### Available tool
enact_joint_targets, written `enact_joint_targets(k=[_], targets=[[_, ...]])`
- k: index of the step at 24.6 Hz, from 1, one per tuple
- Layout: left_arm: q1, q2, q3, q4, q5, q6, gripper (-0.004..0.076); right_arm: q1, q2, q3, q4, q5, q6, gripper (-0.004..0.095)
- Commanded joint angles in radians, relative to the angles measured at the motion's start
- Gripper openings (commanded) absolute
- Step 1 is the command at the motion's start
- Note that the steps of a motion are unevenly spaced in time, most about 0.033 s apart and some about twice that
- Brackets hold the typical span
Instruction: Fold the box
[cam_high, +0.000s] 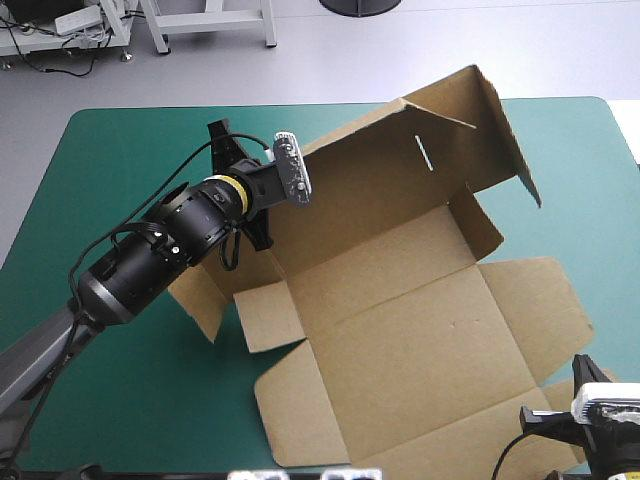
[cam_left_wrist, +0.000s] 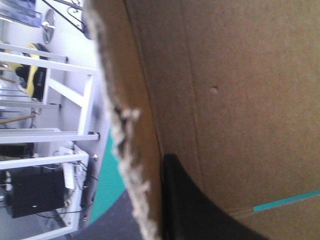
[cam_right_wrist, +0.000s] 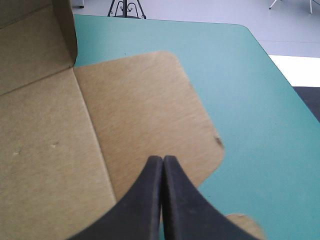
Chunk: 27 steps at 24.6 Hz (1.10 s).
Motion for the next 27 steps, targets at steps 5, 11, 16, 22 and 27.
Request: enact_joint_targets(k=[5,11,16,22,27], targets=[[-0.006,0.009,-0.039,0.102,-0.145,0.009,-0.0006,-0.001,0.023,-0.028,0.004,-0.088,-0.011,-0.002],[-0.025,0.017,-0.026,0.031,-0.097,0.014,-0.0006,-0.001,0.03,-0.028,-0.019,-0.115,0.023,-0.002],[-0.123,0.019,0.021,0.194,-0.144,-0.046,-0.0006,-0.001,0.157,-0.118,-0.019,-0.119,0.1,-0.002],[-0.147,0.019,0.156,0.534,-0.153,-0.357,-0.0006,-0.001,0.376,-0.333,-0.015,-0.102,0.131,-0.002],[-0.147,0.019,0.225,0.562,-0.165,-0.402,-0.0006,-0.001,0.559,-0.559,0.008,-0.054,0.115,-0.0025]])
